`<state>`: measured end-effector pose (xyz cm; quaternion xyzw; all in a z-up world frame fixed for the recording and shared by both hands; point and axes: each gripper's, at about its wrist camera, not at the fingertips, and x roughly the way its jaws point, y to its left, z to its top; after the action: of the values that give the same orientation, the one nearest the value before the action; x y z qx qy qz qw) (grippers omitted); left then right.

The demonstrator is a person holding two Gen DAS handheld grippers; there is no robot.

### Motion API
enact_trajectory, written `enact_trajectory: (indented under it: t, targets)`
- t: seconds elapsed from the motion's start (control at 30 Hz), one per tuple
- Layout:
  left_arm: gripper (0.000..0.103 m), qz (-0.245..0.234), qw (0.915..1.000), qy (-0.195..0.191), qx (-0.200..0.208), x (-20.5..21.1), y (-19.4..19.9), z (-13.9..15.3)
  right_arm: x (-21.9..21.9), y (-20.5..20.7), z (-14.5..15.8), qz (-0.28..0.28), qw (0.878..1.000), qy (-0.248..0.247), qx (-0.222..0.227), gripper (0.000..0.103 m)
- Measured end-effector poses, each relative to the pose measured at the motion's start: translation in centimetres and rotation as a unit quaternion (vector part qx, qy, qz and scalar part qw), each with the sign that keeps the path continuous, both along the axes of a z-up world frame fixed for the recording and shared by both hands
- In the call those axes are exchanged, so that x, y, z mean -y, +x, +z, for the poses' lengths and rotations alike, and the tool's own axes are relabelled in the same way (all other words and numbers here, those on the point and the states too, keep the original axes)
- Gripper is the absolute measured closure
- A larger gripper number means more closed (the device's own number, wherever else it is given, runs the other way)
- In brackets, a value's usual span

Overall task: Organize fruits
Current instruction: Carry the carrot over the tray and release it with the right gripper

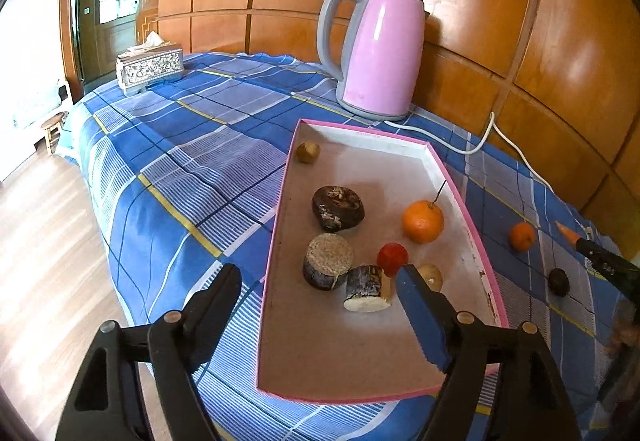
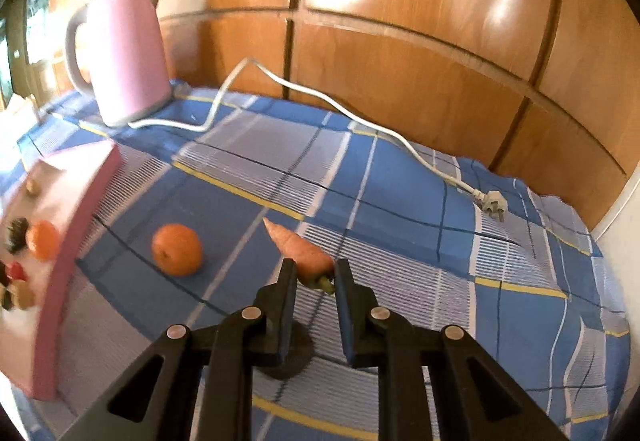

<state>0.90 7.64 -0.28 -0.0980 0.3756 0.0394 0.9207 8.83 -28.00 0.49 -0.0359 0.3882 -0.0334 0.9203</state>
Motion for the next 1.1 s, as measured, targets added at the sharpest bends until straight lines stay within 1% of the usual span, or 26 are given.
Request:
enact_trajectory:
  t: [0.1, 0.23, 0.4, 0.5, 0.6, 0.77, 0.83, 1.1]
  targets:
    - [0.02, 0.0, 1.0, 0.002, -0.001, 0.1, 0.0, -0.1, -1.1, -1.0, 0.9, 0.016, 1.0, 0.024, 0.006, 0.084]
    - [0.02, 0.004, 1.0, 0.002, -0.001, 0.0, 0.0, -0.1, -3.4, -2.4, 1.7, 0.054, 0.996, 0.066, 0.006, 0.084]
    - [0.018, 0.014, 0.9999, 0.004, 0.006, -0.3, -0.2, 0.1, -6.8, -3.7, 1.9, 0.104, 0.988, 0.111, -0.004, 0.084]
    - [0.018, 0.016, 0.9998, 0.004, 0.006, -0.4, -0.2, 0.2, -8.9, -4.1, 1.9, 0.131, 0.983, 0.13, -0.012, 0.084]
    - [0.018, 0.017, 0.9998, 0.004, 0.007, -0.5, -0.3, 0.2, -10.5, -4.5, 2.0, 0.153, 0.978, 0.142, -0.016, 0.084]
    - [0.018, 0.027, 0.9995, 0.007, 0.014, -0.7, -0.3, 0.4, -12.3, -5.1, 2.1, 0.176, 0.97, 0.164, -0.027, 0.084]
    - [0.015, 0.032, 0.9993, 0.009, 0.016, -0.9, -0.4, 0.5, -13.0, -5.4, 1.9, 0.186, 0.968, 0.166, -0.033, 0.084]
    - [0.015, 0.032, 0.9991, 0.015, 0.022, -0.9, -0.4, 0.7, -15.0, -6.3, 0.9, 0.216, 0.96, 0.167, -0.053, 0.084]
